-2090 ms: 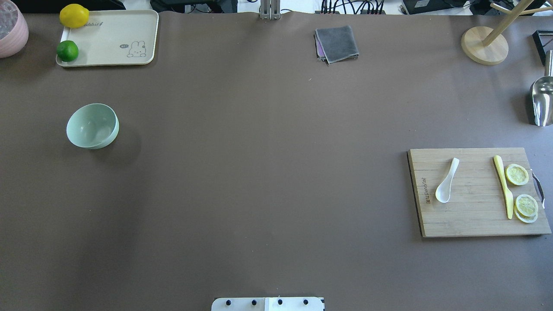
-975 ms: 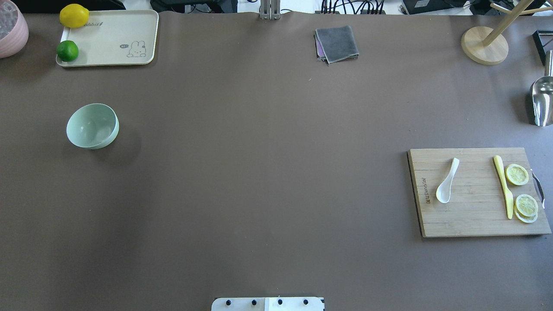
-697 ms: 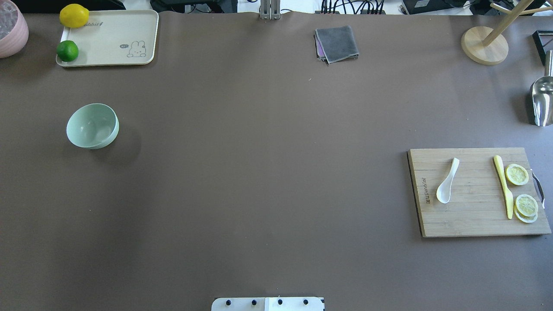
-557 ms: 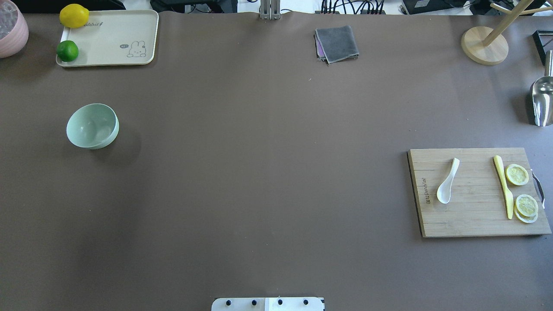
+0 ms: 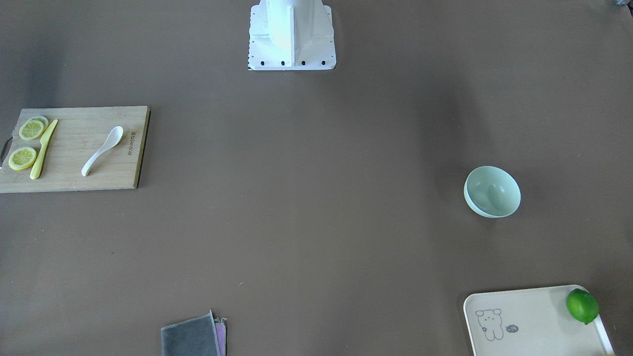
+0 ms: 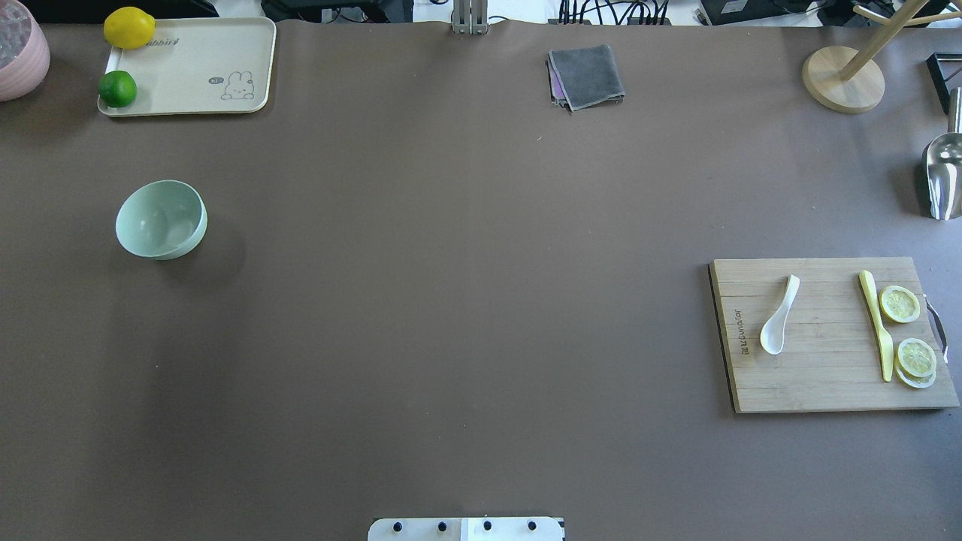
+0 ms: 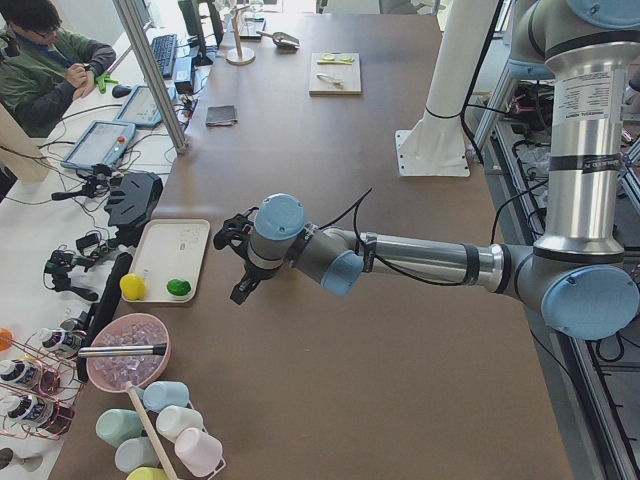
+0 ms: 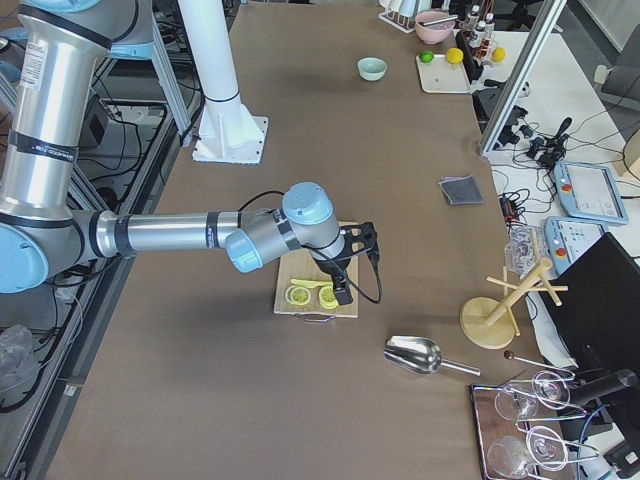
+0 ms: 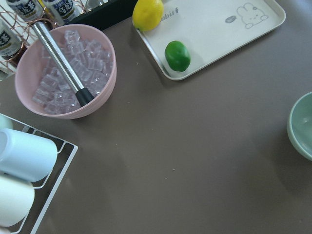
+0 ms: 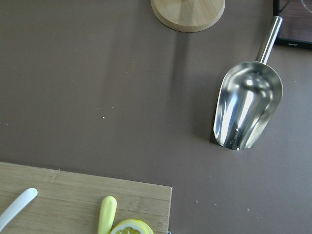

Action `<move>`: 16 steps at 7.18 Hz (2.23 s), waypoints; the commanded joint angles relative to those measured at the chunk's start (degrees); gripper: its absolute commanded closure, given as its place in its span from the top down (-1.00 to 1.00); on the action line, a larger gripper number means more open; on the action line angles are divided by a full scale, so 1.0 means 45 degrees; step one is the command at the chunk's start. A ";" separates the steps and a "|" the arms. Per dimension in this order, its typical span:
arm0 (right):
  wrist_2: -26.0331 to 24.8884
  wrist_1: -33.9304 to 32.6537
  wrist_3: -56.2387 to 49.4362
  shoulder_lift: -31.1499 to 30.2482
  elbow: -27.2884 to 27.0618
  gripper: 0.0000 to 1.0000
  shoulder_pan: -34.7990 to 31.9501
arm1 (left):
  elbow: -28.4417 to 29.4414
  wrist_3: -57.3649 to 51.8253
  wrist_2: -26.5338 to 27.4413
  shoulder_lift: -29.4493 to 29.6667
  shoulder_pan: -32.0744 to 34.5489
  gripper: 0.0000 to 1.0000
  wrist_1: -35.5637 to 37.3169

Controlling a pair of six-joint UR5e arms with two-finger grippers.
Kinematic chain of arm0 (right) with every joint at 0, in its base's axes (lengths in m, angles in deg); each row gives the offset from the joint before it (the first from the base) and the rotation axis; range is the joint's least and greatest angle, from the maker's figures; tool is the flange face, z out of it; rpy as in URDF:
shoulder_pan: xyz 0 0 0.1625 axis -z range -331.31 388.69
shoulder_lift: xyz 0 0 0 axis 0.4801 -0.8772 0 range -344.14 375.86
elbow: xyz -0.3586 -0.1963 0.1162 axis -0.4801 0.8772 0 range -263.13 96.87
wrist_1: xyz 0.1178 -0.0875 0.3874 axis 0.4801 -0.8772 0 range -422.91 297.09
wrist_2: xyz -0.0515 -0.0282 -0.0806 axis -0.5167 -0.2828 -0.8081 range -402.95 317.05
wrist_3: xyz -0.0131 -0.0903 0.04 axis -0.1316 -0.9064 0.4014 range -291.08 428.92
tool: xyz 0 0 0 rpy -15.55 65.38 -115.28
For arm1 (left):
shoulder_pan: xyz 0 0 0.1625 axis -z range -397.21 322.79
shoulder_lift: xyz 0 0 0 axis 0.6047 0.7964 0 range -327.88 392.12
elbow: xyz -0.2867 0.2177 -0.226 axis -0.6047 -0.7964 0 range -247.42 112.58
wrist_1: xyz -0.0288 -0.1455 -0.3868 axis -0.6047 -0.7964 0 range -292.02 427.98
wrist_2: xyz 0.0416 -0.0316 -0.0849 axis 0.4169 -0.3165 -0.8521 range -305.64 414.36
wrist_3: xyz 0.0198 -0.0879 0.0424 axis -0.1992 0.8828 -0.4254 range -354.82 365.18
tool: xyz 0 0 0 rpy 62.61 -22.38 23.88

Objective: Place spoon in bowl

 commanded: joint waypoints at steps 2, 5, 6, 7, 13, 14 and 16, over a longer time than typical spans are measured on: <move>-0.0985 0.0028 0.3473 0.1153 -0.0013 1.00 0.2576 | 0.1594 0.4000 0.0082 0.1331 -0.2525 0.99 -0.1499; -0.1299 0.0280 0.3757 0.1176 -0.0053 1.00 0.3033 | 0.3222 0.7080 0.1344 0.2408 -0.4258 0.96 -0.3687; -0.1318 0.0417 0.3757 0.1117 -0.0052 1.00 0.3072 | 0.3572 0.7402 0.1893 0.2447 -0.4827 0.96 -0.4217; -0.1299 0.0419 0.3757 0.1097 -0.0052 1.00 0.3072 | 0.4097 0.7405 0.2304 0.2467 -0.5200 0.76 -0.4899; -0.1299 0.0497 0.3757 0.1078 -0.0072 1.00 0.3072 | 0.4141 1.0245 0.2308 0.3692 -0.5534 -1.00 -0.5549; -0.1299 0.0497 0.3757 0.1078 -0.0072 1.00 0.3072 | 0.3852 1.1378 0.2405 0.4220 -0.6174 -1.00 -0.5531; -0.1260 0.0497 0.3777 0.1078 -0.0091 1.00 0.3072 | 0.3305 1.4017 0.3936 0.5663 -0.7987 -1.00 -0.4853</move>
